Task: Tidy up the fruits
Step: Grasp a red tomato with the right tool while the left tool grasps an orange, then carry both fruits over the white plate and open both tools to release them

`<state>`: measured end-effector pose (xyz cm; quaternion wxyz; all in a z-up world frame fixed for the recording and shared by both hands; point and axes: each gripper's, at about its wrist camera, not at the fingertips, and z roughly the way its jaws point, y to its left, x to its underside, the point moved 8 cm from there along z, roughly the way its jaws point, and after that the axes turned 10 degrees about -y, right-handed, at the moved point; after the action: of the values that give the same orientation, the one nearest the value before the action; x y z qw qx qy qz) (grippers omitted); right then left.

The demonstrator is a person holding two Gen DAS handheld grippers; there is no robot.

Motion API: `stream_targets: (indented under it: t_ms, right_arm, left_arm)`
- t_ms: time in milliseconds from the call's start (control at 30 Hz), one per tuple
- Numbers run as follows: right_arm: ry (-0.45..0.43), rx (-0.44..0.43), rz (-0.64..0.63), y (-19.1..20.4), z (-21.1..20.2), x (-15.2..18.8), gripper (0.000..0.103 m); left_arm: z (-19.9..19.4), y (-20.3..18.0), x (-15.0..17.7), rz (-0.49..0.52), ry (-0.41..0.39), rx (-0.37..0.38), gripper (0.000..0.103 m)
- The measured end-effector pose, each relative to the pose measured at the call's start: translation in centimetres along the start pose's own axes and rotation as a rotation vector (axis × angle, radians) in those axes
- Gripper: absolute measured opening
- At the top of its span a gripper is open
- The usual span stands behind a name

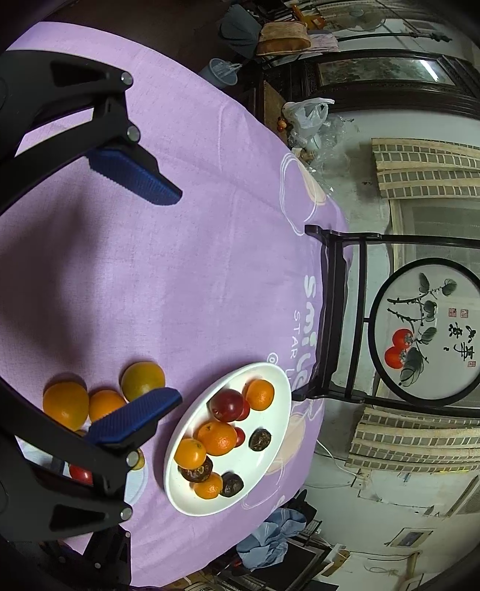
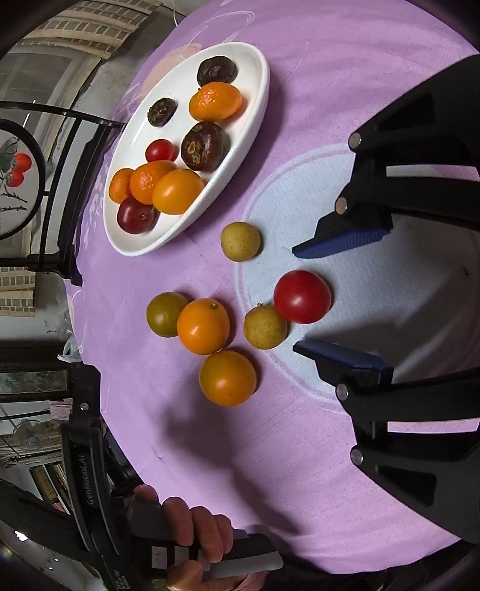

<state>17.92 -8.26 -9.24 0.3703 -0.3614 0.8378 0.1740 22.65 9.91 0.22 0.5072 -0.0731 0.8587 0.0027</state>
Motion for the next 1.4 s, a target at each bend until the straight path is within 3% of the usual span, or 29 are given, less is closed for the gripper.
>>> stream_targets:
  t_ms: [200, 300, 533, 733, 933, 1067, 1400]
  right_arm:
    - [-0.009, -0.004, -0.007, 0.1, -0.1, 0.0, 0.045]
    - [-0.002, 0.001, -0.011, 0.1, 0.1, 0.1, 0.032]
    - [-0.009, -0.006, 0.008, -0.3, -0.5, -0.3, 0.03]
    - [-0.062, -0.023, 0.116, -2.1, -1.8, -1.3, 0.03]
    - [-0.073, -0.017, 0.161, -3.0, -2.1, -1.5, 0.03]
    - [-0.076, -0.011, 0.169, -3.2, -2.2, -1.4, 0.03]
    - [-0.081, -0.001, 0.174, -3.3, -2.4, -1.3, 0.03]
  left_arm:
    - [0.0, 0.0, 0.2, -0.002, 0.011, 0.005, 0.101]
    - [0.0, 0.1, 0.3, -0.003, 0.018, 0.007, 0.101]
    - [-0.2, 0.0, 0.5, 0.012, 0.036, 0.026, 0.101]
    - [-2.3, -3.6, 2.4, 0.168, 0.074, 0.291, 0.098]
    - [-2.8, -7.5, 6.1, 0.342, 0.157, 0.407, 0.075]
    - [-2.4, -8.9, 8.1, 0.42, 0.201, 0.411, 0.062]
    - [-1.5, -8.8, 8.5, 0.412, 0.205, 0.37, 0.06]
